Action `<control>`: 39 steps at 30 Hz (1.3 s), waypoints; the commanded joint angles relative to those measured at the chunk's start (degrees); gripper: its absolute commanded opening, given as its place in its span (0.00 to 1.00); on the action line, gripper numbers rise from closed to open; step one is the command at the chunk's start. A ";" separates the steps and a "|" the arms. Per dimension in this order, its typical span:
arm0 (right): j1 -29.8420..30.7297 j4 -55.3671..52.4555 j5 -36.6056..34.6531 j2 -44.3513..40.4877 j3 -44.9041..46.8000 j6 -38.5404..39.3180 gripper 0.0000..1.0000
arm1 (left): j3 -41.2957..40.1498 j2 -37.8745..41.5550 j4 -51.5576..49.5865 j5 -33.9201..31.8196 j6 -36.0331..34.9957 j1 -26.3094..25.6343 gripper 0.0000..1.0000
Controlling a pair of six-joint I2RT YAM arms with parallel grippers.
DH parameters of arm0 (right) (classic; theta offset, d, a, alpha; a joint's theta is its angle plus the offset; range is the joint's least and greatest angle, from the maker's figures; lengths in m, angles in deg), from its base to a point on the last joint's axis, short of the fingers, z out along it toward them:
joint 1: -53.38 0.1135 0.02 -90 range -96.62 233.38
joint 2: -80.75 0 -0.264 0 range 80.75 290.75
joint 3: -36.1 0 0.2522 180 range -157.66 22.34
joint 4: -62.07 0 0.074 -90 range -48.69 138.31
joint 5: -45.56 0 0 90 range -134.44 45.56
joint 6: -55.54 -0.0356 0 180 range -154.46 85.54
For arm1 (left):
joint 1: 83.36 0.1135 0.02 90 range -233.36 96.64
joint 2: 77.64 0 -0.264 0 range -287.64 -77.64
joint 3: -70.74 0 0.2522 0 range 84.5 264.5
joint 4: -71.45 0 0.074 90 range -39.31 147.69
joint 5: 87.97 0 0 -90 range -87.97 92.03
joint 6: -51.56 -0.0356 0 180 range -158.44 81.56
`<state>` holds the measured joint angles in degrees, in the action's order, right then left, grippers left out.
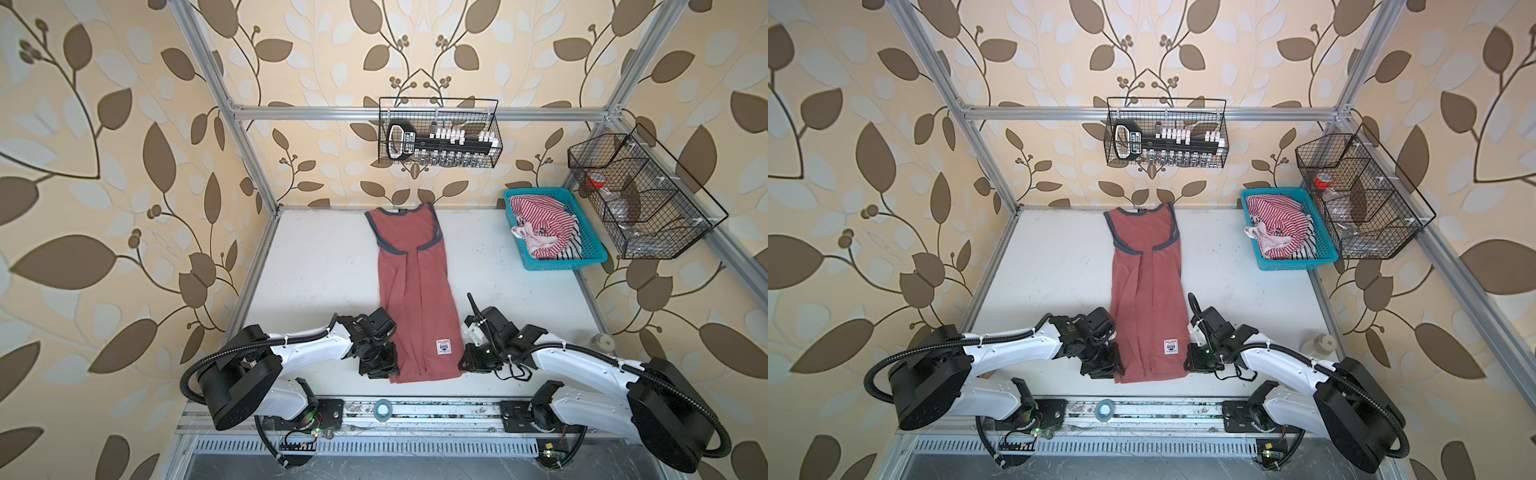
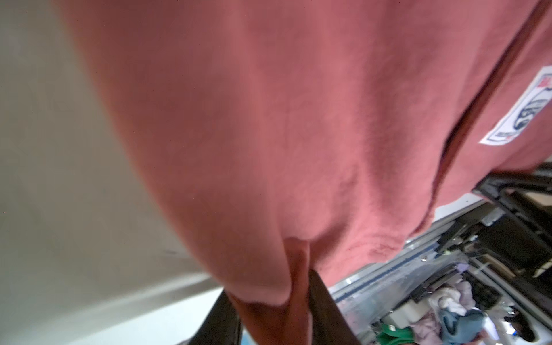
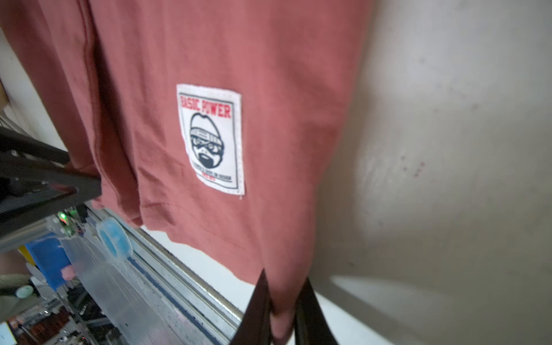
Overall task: Fold and stack tank tops
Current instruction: Fold the tank top at the top-center of the table.
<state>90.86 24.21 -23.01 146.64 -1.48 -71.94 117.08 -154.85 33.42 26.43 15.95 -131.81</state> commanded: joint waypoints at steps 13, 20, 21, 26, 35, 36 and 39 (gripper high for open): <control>10.62 -6.24 -4.45 -16.53 3.69 -12.72 0.00 | -1.95 11.78 -6.35 -3.83 2.88 -1.55 0.00; 10.93 -10.14 -6.91 -18.83 -0.37 -12.27 0.00 | 1.12 15.76 -11.40 -7.30 2.89 -1.56 0.00; 10.58 -10.76 -7.14 -18.00 -1.66 -11.50 0.00 | 2.21 15.86 -12.73 -8.22 2.96 -1.50 0.00; 7.17 -14.14 -6.86 -12.33 -8.72 -5.34 0.00 | 8.68 14.30 -17.47 -11.02 -0.02 -0.45 0.00; -1.12 -15.54 -2.20 -6.02 -16.95 2.53 0.00 | 17.30 10.82 -21.26 -8.92 -9.16 12.02 0.00; -2.01 -15.61 -1.53 -5.04 -17.94 3.51 0.00 | 18.80 9.79 -21.41 -8.52 -10.26 12.69 0.00; -4.44 -16.13 -0.44 -1.73 -21.03 6.12 0.00 | 23.80 5.34 -22.54 -7.54 -13.71 14.20 0.00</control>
<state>87.99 10.05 -25.44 143.09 -19.88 -70.04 136.27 -147.23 13.25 18.19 7.71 -118.56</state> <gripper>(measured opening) 0.048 0.049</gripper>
